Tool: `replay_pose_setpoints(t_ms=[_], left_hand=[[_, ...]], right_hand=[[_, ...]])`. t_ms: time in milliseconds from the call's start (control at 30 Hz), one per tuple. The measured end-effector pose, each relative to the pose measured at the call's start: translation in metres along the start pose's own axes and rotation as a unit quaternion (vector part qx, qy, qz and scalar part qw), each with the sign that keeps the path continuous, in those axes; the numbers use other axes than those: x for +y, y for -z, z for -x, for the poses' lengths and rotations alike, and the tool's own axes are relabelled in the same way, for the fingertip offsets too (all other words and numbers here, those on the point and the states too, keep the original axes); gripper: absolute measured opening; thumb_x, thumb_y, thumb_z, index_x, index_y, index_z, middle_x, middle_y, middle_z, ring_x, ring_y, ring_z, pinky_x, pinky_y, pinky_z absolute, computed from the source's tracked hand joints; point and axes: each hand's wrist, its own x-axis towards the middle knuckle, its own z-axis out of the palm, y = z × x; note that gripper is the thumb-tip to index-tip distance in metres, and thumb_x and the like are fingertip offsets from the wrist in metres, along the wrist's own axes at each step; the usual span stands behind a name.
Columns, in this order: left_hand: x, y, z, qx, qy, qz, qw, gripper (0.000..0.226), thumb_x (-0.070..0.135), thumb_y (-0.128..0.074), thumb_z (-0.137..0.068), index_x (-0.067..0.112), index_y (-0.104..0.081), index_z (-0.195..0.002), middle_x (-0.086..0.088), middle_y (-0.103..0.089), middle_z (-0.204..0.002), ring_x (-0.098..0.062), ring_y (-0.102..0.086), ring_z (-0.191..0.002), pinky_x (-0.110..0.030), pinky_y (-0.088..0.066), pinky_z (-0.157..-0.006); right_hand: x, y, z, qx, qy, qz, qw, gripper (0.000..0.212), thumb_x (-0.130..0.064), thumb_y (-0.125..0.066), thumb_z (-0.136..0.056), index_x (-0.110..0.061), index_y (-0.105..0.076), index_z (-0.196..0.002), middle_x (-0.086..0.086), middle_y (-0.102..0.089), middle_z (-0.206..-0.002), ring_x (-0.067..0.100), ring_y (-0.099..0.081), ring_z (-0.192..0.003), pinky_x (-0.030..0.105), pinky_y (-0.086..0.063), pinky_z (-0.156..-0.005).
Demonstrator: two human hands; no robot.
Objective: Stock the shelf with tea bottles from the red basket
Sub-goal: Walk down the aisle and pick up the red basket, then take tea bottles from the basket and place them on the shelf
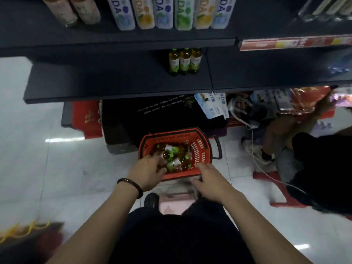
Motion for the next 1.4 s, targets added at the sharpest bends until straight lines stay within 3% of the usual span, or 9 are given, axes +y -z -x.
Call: replay_pose_setpoints(t_ms=[167,300,500,633,800,1033,1133,1267,1400], left_hand=[[0.027,-0.019,-0.023,0.040,0.090,0.060,0.993,0.036,0.053,-0.056,-0.099,0.031,-0.063,-0.126,0.000,-0.068,-0.123,-0.021,-0.068,-0.103,-0.041,-0.060,-0.091],[0.038,-0.041,-0.050,0.018,0.114,0.096,0.989,0.032,0.048,-0.056,-0.099,0.034,-0.065,-0.126,0.004,-0.066,-0.123,-0.021,-0.068,-0.106,-0.038,-0.059,-0.091],[0.017,-0.070,-0.121,-0.041,0.081,0.059,0.994,0.028,0.042,-0.058,-0.101,0.029,-0.064,-0.126,0.002,-0.066,-0.125,-0.020,-0.067,-0.105,-0.039,-0.059,-0.092],[-0.005,-0.092,-0.180,-0.100,0.013,-0.050,0.994,0.037,0.047,-0.056,-0.102,0.031,-0.057,-0.135,0.001,-0.063,-0.138,-0.024,-0.066,-0.116,-0.046,-0.057,-0.100],[-0.046,-0.128,-0.249,-0.102,-0.032,-0.123,0.987,0.042,0.049,-0.053,-0.101,0.030,-0.055,-0.139,0.000,-0.063,-0.139,-0.026,-0.065,-0.119,-0.043,-0.055,-0.098],[-0.101,-0.204,-0.331,-0.099,-0.066,-0.145,0.982,0.041,0.052,-0.049,-0.103,0.031,-0.054,-0.138,0.000,-0.055,-0.149,-0.028,-0.062,-0.124,-0.045,-0.056,-0.097],[-0.119,-0.230,-0.361,-0.079,-0.087,-0.151,0.982,0.044,0.052,-0.049,-0.103,0.032,-0.052,-0.142,0.003,-0.058,-0.141,-0.026,-0.058,-0.127,-0.044,-0.052,-0.103],[-0.131,-0.260,-0.386,-0.066,-0.089,-0.147,0.983,0.041,0.049,-0.051,-0.103,0.033,-0.055,-0.140,0.007,-0.060,-0.140,-0.020,-0.061,-0.124,-0.039,-0.051,-0.102],[-0.133,-0.274,-0.411,-0.130,-0.119,-0.238,0.955,0.038,0.054,-0.047,-0.103,0.030,-0.062,-0.129,0.003,-0.064,-0.131,-0.022,-0.065,-0.118,-0.033,-0.046,-0.082]], right_hand=[[0.035,0.040,-0.055,-0.072,0.055,0.051,0.995,0.048,-0.051,-0.060,-0.096,-0.035,-0.048,-0.140,-0.007,-0.051,-0.134,0.015,-0.055,-0.120,0.041,-0.052,-0.105],[0.059,0.059,-0.101,-0.078,0.090,0.065,0.991,0.052,-0.051,-0.055,-0.099,-0.035,-0.044,-0.147,-0.011,-0.049,-0.142,0.013,-0.052,-0.128,0.039,-0.050,-0.106],[0.085,0.040,-0.159,-0.067,0.065,0.044,0.995,0.046,-0.045,-0.058,-0.100,-0.033,-0.048,-0.143,-0.011,-0.052,-0.139,0.011,-0.054,-0.124,0.034,-0.050,-0.104],[0.100,0.001,-0.206,-0.065,0.022,0.007,0.998,0.043,-0.041,-0.062,-0.100,-0.034,-0.050,-0.141,-0.010,-0.055,-0.141,0.011,-0.056,-0.124,0.036,-0.051,-0.105],[0.112,-0.052,-0.269,-0.050,-0.019,-0.021,0.998,0.046,-0.045,-0.060,-0.100,-0.033,-0.048,-0.143,-0.005,-0.055,-0.142,0.018,-0.058,-0.126,0.040,-0.054,-0.103],[0.152,-0.110,-0.376,-0.025,0.027,-0.027,0.999,0.049,-0.046,-0.063,-0.097,-0.039,-0.047,-0.142,-0.007,-0.055,-0.145,0.015,-0.058,-0.130,0.042,-0.052,-0.107],[0.176,-0.135,-0.405,-0.024,0.059,0.031,0.997,0.053,-0.048,-0.062,-0.098,-0.039,-0.042,-0.146,-0.007,-0.047,-0.148,0.016,-0.050,-0.135,0.042,-0.049,-0.109],[0.198,-0.160,-0.441,-0.105,0.101,0.160,0.976,0.071,-0.053,-0.061,-0.097,-0.034,-0.029,-0.158,-0.002,-0.030,-0.158,0.022,-0.033,-0.146,0.042,-0.040,-0.118],[0.190,-0.158,-0.480,-0.111,0.120,0.210,0.964,0.062,-0.055,-0.057,-0.099,-0.036,-0.036,-0.154,-0.001,-0.044,-0.148,0.020,-0.045,-0.136,0.041,-0.048,-0.108]])
